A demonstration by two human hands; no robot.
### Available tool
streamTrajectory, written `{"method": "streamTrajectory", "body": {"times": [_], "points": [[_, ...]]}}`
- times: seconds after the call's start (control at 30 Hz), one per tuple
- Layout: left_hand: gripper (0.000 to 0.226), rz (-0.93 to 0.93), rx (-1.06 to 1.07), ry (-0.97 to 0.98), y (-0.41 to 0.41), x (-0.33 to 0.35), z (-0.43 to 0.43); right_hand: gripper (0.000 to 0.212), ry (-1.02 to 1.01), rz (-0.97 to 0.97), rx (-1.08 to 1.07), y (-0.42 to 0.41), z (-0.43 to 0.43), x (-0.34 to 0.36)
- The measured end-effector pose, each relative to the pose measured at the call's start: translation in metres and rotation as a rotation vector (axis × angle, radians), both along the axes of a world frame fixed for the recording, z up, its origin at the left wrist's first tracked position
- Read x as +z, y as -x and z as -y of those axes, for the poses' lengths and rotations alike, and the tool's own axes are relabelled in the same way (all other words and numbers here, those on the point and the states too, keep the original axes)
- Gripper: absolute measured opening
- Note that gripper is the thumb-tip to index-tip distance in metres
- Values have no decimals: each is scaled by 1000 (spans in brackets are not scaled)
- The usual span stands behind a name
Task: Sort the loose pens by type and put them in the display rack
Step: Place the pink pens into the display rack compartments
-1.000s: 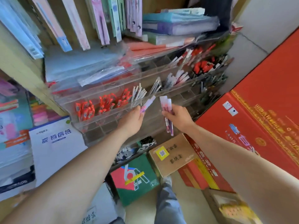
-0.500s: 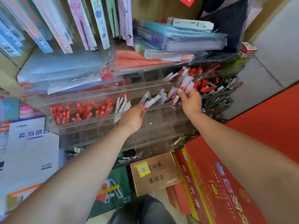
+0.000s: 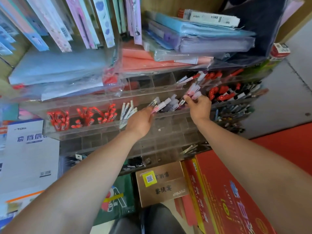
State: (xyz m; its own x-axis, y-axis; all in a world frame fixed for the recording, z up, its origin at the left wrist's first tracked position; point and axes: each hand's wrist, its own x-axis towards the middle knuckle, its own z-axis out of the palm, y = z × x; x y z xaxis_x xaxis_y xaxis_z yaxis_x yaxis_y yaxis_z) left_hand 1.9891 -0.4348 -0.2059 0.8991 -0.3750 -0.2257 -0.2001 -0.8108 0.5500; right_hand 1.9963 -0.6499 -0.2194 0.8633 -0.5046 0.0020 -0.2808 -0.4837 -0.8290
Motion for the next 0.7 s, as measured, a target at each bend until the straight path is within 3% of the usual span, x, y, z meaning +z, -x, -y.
{"method": "streamTrajectory", "body": {"times": [0.2, 0.47, 0.57, 0.7], "points": [[25, 20, -23, 20, -3, -5, -6, 23, 140, -30, 24, -3, -6, 4], [23, 35, -59, 22, -5, -5, -10, 27, 230, -69, 49, -1, -6, -3], [24, 41, -65, 30, -6, -6, -11, 33, 221, -24, 55, 0, -6, -2], [25, 52, -69, 34, -6, -9, -11, 24, 202, -21, 100, 4, -4, -5]]}}
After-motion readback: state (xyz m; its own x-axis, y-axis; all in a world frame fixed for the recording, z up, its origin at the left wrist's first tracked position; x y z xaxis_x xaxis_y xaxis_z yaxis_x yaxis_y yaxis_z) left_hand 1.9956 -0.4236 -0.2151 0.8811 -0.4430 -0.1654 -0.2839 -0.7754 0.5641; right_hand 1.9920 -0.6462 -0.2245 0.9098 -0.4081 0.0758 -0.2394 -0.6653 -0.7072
